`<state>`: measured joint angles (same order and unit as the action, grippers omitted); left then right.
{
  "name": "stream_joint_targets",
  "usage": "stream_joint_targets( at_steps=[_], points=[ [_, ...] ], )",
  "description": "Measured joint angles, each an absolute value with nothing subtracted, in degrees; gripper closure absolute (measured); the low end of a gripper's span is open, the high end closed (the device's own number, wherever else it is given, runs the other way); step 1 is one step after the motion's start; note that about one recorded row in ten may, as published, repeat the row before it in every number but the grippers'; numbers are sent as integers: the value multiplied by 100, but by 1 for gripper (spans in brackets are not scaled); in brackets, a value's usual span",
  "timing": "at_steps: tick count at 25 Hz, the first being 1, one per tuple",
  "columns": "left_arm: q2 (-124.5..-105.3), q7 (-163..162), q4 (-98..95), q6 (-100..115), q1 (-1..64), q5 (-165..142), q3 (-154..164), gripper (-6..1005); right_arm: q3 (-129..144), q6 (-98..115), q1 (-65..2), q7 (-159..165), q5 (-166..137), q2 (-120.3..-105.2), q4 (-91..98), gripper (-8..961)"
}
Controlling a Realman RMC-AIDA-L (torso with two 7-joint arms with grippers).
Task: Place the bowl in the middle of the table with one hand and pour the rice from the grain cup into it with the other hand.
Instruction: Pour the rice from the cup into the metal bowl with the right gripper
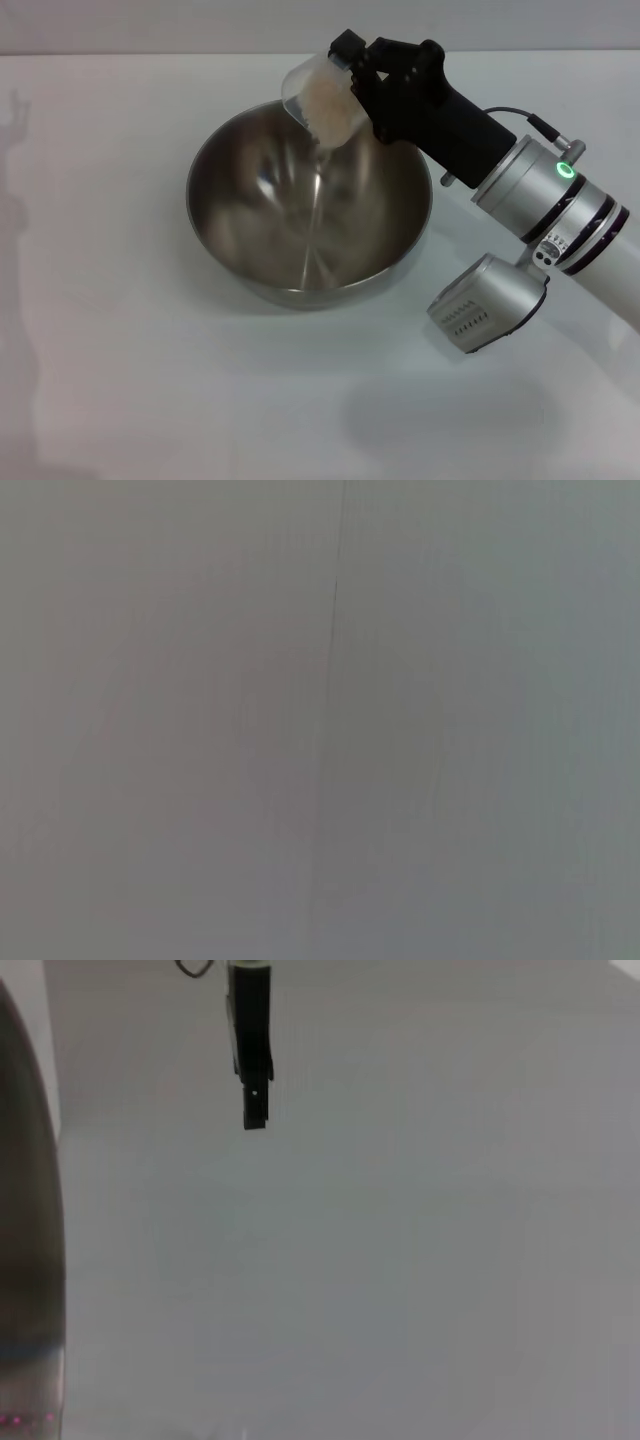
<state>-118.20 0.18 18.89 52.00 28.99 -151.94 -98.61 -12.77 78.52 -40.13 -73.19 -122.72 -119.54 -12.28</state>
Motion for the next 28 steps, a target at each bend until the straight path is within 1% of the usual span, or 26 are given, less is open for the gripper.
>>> stream_joint_targets(
  at_steps=[28],
  points=[
    [-11822,9,1905,5203,2914,-15201,-9861,155,-1276,7849,-3858,-8672,-12609,-11955,-1334,936]
  ],
)
